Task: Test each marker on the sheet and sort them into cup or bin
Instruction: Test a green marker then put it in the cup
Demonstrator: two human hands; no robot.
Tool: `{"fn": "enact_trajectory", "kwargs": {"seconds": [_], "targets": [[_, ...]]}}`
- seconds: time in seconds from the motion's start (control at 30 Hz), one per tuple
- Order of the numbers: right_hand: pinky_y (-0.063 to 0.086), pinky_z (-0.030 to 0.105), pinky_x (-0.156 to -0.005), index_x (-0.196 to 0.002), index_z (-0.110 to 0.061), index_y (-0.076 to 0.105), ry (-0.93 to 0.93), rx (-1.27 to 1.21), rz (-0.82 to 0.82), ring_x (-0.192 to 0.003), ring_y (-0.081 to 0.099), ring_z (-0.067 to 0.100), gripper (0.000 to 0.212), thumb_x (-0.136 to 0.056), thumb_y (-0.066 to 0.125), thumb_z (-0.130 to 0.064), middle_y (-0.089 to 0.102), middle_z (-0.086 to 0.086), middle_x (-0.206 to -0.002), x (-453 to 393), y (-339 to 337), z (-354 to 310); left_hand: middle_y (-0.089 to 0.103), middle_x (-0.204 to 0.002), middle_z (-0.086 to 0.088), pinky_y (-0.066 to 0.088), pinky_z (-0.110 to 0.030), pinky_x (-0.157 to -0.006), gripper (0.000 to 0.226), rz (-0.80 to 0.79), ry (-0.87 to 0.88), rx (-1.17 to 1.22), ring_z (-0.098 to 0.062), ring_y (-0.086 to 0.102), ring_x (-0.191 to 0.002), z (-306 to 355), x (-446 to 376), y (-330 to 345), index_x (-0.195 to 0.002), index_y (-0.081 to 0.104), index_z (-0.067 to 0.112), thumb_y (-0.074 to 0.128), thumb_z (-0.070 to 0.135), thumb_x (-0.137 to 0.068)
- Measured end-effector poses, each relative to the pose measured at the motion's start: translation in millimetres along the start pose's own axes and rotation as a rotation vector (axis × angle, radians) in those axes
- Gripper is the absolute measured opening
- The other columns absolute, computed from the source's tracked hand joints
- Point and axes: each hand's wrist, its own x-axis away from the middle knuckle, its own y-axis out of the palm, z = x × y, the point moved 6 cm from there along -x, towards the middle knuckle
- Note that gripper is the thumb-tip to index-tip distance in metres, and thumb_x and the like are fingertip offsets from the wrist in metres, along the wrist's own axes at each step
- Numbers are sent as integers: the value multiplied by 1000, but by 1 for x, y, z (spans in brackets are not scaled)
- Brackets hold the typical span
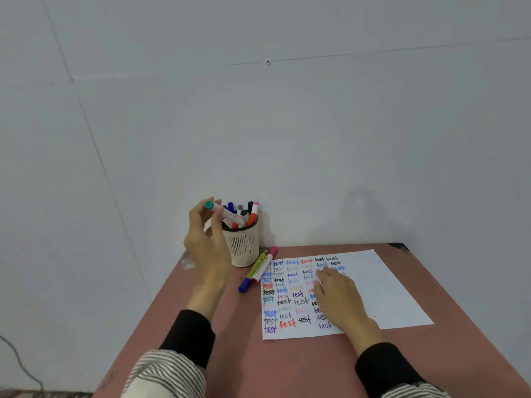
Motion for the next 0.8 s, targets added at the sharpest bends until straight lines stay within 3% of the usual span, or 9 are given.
{"fn": "enact_trajectory", "kwargs": {"seconds": [0.1,0.23,0.43,0.53,0.63,0.73,0.8], "targets": [[12,30,-119,-151,-16,31,-1,3,1,-147,19,16,48,-106,27,-32,25,3,-159,-1,1,1,68,-107,2,50,-11,-79,18,-54,84,-87,3,63,-99,0,-22,8,-113,56,18,56,11,-97],[11,31,-120,-151,-16,31,-1,-6,0,-148,18,16,48,-106,27,-32,25,3,-159,-2,2,1,67,-97,8,50,-9,-75,23,-174,26,-196,7,62,-89,-21,-31,21,-120,52,19,56,16,-98],[13,32,-120,-150,-16,34,-12,-22,4,-147,20,17,47,-105,27,-31,28,4,-158,-3,3,0,64,-99,-1,45,-23,-69,16,-354,-43,-468,-17,60,-89,-51,-37,28,-113,50,15,53,20,-99],[12,32,-120,-149,-15,34,-16,-27,5,-147,20,18,47,-105,27,-30,28,4,-158,-3,2,-1,65,-117,-5,43,-34,-83,20,-443,119,-787,-23,50,-108,-61,-36,33,-114,61,13,51,22,-99],[12,32,-120,-150,-15,34,-16,-24,3,-147,20,18,47,-105,28,-30,28,4,-158,-3,2,-1,52,-140,-8,37,-45,-98,32,-391,207,-986,-32,40,-125,-62,-22,34,-128,59,15,53,23,-98],[11,32,-120,-150,-15,33,-16,-22,-3,-148,19,17,47,-105,27,-30,27,4,-159,-2,2,-1,48,-137,-16,43,-50,-92,36,-324,318,-964,-38,42,-119,-56,9,34,-123,57,12,63,15,-88],[10,31,-119,-151,-15,32,-12,-28,-7,-148,18,17,48,-105,27,-31,26,3,-159,-2,1,-1,53,-128,-14,46,-47,-87,27,-430,412,-1050,-36,46,-113,-65,35,40,-110,62,12,68,16,-84]]}}
